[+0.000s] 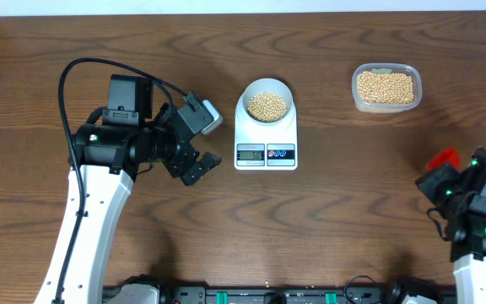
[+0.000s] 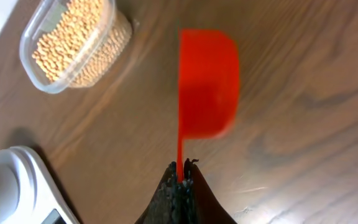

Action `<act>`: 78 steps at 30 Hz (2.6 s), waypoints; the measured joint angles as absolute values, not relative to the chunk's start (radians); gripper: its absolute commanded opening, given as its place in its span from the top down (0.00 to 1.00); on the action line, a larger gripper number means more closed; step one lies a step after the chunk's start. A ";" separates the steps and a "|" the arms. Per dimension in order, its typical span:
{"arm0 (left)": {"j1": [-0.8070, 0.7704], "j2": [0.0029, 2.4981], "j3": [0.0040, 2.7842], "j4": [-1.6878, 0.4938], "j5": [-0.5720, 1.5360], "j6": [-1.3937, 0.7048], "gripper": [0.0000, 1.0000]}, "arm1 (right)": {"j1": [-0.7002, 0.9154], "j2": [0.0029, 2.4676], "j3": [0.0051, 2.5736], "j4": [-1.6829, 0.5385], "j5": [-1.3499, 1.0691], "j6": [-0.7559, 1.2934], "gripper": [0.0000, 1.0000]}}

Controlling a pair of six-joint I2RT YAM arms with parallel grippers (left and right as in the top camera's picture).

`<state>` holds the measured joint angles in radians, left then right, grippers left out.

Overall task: Scoop item into bowl and weigh 50g on scale
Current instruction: 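Move the red scoop down and right toward the table front, then lower the red scoop onto the table and open the right gripper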

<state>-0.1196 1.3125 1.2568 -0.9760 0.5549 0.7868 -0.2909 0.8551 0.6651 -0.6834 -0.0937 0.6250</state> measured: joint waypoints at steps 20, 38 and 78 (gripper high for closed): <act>-0.120 1.312 1.257 -0.976 0.555 0.787 0.02 | -0.290 1.003 0.435 -0.367 -0.459 0.613 0.92; -0.120 1.312 1.257 -0.976 0.555 0.787 0.02 | -0.290 1.098 0.435 -0.332 -0.422 0.577 0.09; -0.120 1.312 1.257 -0.976 0.555 0.787 0.02 | -0.291 1.100 0.425 0.677 -0.532 0.405 0.01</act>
<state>-0.1196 1.3125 1.2568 -0.9760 0.5549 0.7868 -0.2909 1.1000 0.4248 0.6773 -0.5316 0.4049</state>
